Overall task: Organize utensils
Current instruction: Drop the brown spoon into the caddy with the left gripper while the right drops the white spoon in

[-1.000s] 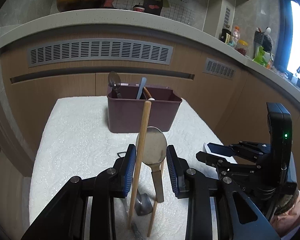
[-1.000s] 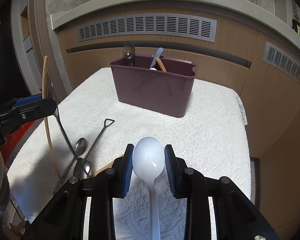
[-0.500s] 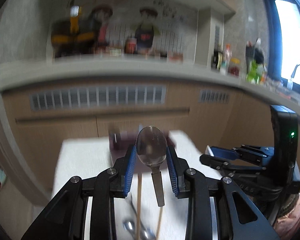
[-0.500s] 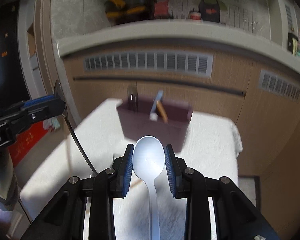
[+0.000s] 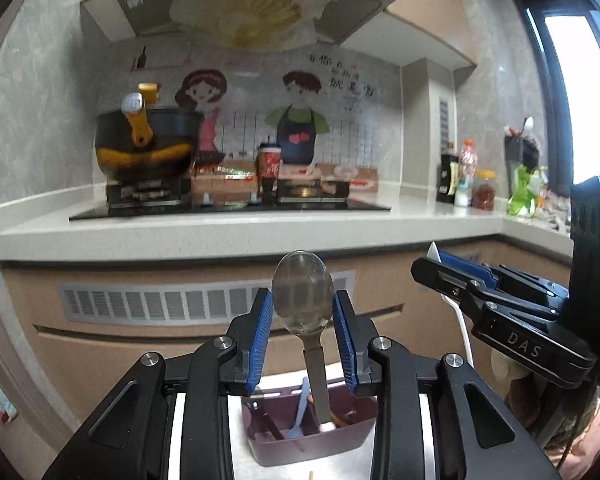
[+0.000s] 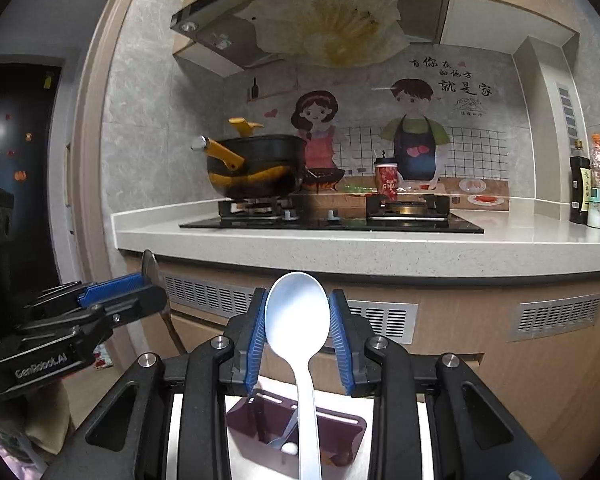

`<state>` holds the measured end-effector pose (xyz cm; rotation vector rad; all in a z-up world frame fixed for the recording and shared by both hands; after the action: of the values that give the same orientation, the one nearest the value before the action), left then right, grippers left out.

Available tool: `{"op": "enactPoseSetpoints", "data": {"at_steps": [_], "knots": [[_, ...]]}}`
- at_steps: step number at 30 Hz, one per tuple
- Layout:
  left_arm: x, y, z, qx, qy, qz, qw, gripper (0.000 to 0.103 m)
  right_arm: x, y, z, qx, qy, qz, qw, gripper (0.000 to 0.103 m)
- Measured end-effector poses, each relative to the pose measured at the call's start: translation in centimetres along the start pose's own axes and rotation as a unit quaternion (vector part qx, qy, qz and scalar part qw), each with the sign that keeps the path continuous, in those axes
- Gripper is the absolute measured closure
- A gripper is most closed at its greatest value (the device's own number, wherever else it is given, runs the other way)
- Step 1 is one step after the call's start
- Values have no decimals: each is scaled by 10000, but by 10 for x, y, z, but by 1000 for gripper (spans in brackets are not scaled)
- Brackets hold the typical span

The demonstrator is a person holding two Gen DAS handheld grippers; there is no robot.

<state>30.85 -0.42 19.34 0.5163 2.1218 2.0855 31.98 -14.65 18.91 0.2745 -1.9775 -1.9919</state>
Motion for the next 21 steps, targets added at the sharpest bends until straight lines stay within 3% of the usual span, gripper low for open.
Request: {"op": "enactPoseSetpoints", "data": {"at_steps": [12, 21], "knots": [[-73, -56, 30, 365, 81, 583, 9976, 71, -87, -73, -22, -472, 32, 602, 9971, 75], [-103, -84, 27, 449, 55, 926, 9947, 71, -113, -103, -39, -628, -104, 646, 9959, 75]]}}
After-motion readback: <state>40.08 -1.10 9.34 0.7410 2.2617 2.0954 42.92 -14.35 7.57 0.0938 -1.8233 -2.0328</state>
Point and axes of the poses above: each gripper's, at about its wrist camera, not at the fingertips, and x roughly against the way its jaws point, z to its left, y to its top, the point moved 7 cm from there along -x, roughly the way its jaws point, and after that the axes turned 5 degrees about -z, right-handed, at the moved point
